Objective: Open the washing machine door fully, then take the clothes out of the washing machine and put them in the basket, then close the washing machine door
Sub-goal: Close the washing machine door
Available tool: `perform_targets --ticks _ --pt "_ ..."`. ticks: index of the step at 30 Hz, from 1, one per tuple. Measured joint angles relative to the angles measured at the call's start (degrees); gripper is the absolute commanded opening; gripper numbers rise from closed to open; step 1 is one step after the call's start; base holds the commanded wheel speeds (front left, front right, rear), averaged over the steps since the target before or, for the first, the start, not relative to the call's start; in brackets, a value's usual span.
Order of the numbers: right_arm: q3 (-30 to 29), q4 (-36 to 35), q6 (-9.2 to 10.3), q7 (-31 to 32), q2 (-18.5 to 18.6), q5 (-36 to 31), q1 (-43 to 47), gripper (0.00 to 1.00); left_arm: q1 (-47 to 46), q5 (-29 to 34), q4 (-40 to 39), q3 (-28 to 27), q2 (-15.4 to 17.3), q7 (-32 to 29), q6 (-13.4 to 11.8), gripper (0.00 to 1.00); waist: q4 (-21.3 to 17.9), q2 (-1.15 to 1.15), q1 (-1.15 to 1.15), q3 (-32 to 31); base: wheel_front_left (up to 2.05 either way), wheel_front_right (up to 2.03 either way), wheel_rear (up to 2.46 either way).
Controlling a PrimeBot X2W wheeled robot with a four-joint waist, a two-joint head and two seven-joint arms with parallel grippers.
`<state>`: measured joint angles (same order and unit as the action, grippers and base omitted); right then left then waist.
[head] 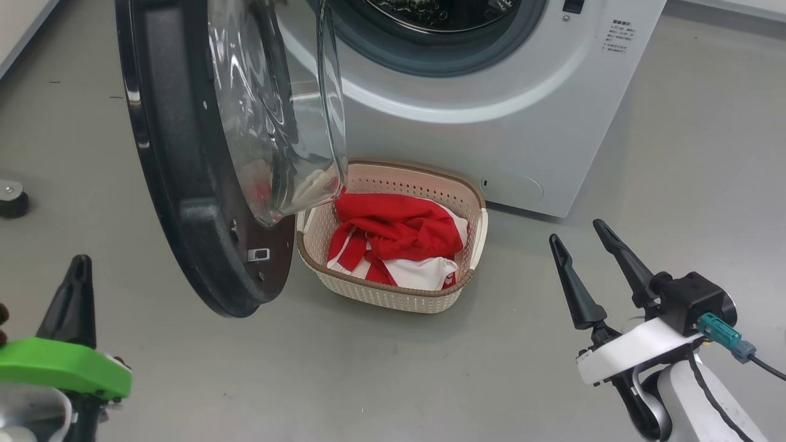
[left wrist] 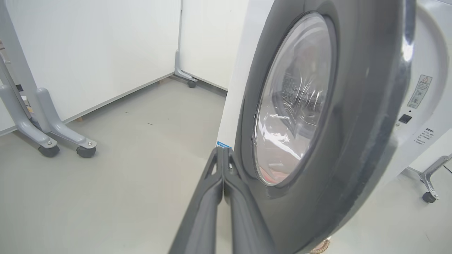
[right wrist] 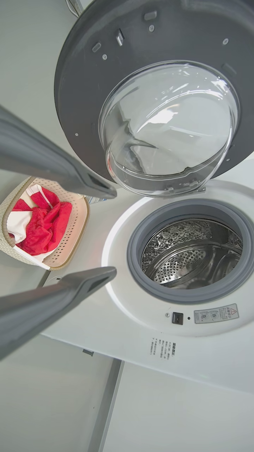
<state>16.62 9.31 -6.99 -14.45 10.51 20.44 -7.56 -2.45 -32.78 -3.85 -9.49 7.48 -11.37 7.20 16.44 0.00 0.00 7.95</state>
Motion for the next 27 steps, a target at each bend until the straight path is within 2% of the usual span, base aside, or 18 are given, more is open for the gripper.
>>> perform_targets --ticks 1,2,3,4,7,16,27 --pt "-0.1 0.0 0.00 0.0 0.0 0.0 0.0 1.00 0.3 0.6 0.0 0.6 0.0 1.4 0.0 0.07 0.0 0.00 0.00 0.0 0.00 0.00 0.00" --pt "-0.2 0.0 0.00 0.0 0.0 0.0 0.0 1.00 0.6 1.3 0.2 0.9 0.0 2.7 0.0 0.22 0.0 0.00 0.00 0.1 0.00 0.00 0.00" --pt "-0.3 0.0 0.00 0.0 0.0 0.0 0.0 1.00 0.8 2.1 0.6 1.2 0.0 3.9 0.0 0.69 0.0 0.00 0.00 0.1 0.00 0.00 0.00" --pt "-0.3 0.0 0.00 0.0 0.0 0.0 0.0 1.00 1.1 2.4 1.4 1.2 -0.3 4.8 0.0 1.00 0.0 0.00 0.00 0.2 0.00 0.00 0.00" --pt "-0.3 -0.1 0.00 0.0 0.0 -0.1 0.0 1.00 2.6 3.2 3.5 1.5 -1.1 7.4 0.0 1.00 0.0 0.00 0.00 0.2 0.00 0.00 0.00" --pt "-0.3 -0.2 0.00 0.0 0.0 -0.1 0.0 1.00 3.0 6.4 5.4 2.9 -1.2 16.0 0.0 1.00 -0.1 0.00 0.00 0.3 0.00 0.00 0.00" --pt "-0.3 -0.2 0.00 0.0 -0.1 -0.2 0.0 1.00 3.0 7.7 9.0 4.5 -1.2 22.1 0.0 1.00 -0.2 0.00 0.00 0.4 0.00 0.00 0.00"
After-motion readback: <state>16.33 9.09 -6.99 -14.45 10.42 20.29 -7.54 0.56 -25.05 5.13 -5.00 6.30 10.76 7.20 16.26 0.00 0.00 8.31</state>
